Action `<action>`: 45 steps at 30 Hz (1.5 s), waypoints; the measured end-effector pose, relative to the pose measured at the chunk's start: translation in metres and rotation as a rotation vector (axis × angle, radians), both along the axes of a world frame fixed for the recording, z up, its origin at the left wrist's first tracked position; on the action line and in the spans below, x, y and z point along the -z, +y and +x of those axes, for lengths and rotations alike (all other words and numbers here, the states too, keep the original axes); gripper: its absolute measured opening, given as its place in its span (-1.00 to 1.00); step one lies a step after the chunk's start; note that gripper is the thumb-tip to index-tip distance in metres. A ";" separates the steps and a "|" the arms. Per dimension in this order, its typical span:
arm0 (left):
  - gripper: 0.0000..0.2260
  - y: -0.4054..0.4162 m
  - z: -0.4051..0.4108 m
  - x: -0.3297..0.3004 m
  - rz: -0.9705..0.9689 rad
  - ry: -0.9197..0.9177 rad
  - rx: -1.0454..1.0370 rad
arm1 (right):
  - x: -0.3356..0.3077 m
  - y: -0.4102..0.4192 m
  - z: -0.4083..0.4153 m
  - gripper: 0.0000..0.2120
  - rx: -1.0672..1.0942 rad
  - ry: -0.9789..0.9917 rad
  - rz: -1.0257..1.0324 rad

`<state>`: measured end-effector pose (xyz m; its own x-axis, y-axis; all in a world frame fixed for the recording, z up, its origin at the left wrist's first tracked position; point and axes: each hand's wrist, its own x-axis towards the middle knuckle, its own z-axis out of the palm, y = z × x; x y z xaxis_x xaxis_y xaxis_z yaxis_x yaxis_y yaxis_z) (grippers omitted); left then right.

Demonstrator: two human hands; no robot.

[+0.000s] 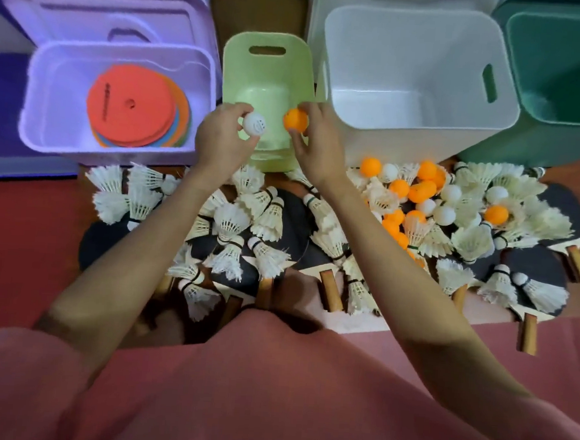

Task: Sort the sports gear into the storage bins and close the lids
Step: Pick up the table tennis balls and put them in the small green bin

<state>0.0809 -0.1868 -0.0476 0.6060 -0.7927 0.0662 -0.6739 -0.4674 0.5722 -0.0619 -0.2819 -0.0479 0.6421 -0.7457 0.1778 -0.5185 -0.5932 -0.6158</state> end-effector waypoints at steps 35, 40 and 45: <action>-0.70 -0.040 -0.211 0.049 0.202 -0.009 0.482 | 0.059 -0.043 -0.241 -0.63 -0.002 0.374 0.037; -0.70 -0.045 -0.230 0.064 0.245 -0.161 0.405 | 0.065 -0.042 -0.248 -0.59 -0.075 0.376 0.025; -0.70 -0.047 -0.238 0.070 0.267 -0.221 0.354 | 0.068 -0.035 -0.241 -0.42 -0.085 0.357 0.087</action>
<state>-0.1574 -0.2337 -0.1172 0.2913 -0.9540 -0.0707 -0.9095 -0.2991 0.2888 -0.3029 -0.3164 -0.1156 0.7123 -0.6897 -0.1299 -0.6607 -0.5966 -0.4555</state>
